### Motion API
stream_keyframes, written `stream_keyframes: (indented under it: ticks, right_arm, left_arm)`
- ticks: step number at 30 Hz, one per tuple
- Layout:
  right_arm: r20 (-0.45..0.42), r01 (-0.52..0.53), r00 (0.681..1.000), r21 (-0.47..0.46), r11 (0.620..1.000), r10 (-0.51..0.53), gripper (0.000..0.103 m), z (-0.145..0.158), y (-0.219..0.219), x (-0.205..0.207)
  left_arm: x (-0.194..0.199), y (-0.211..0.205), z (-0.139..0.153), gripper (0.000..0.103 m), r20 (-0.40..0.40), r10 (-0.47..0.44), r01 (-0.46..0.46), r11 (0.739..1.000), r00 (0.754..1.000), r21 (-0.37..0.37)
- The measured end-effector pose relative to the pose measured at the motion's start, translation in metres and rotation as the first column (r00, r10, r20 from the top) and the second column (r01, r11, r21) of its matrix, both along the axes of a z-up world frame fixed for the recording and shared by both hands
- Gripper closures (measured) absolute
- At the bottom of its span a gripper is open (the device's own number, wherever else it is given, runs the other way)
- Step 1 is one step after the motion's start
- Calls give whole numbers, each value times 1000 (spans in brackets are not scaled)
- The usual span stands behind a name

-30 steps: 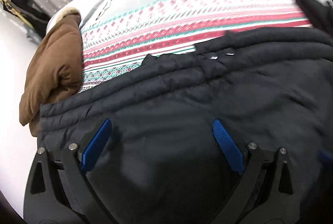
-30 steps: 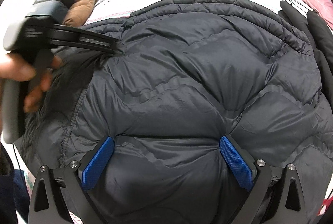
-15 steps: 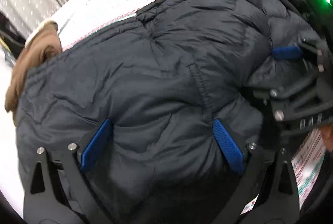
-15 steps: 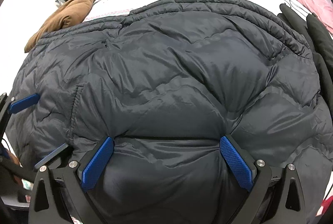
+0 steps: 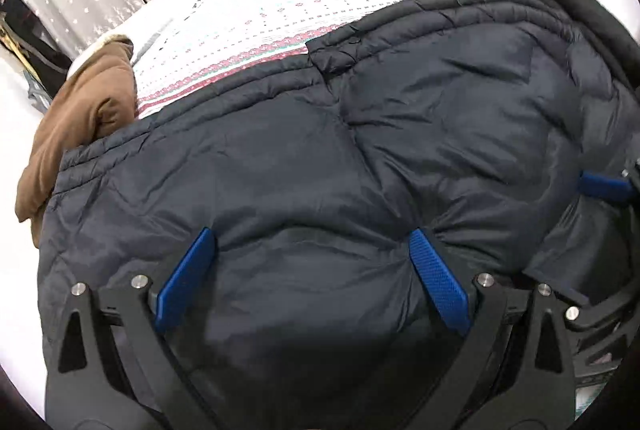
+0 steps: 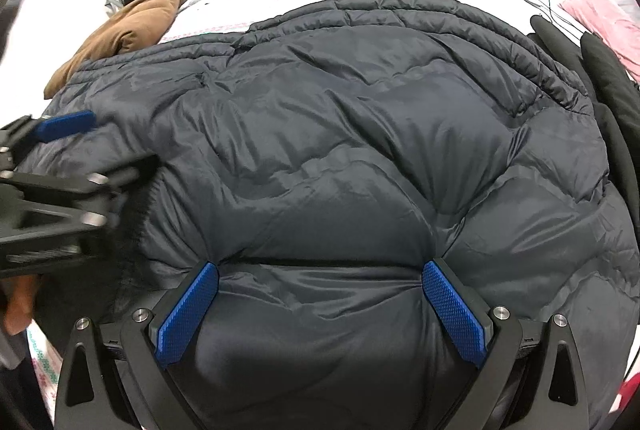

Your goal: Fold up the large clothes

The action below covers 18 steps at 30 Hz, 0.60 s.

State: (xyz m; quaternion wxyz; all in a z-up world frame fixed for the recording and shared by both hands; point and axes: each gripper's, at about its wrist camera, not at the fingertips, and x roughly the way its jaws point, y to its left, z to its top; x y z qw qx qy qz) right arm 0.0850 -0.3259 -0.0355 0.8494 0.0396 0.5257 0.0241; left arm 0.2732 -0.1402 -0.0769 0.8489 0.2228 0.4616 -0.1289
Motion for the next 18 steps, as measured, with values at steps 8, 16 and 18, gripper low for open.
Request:
stream_keyframes:
  ticks: [8,16,18]
  right_arm:
    - [44,62,997,72,995,-65,0,25,-22,-27]
    - [99,308,929,323,895,-356,0,41,-100,-119]
    - [123,376,889,352,857,-441,0,40,-121,-144]
  left_arm:
    - [-2,5,-4,4,-11,0,0,1000,1000,-5]
    - [-11,0,-3,4,-12,9,-9,1000,1000,-7]
    - [-11,1,-3,4,-13,10,-10,1000,1000,-13]
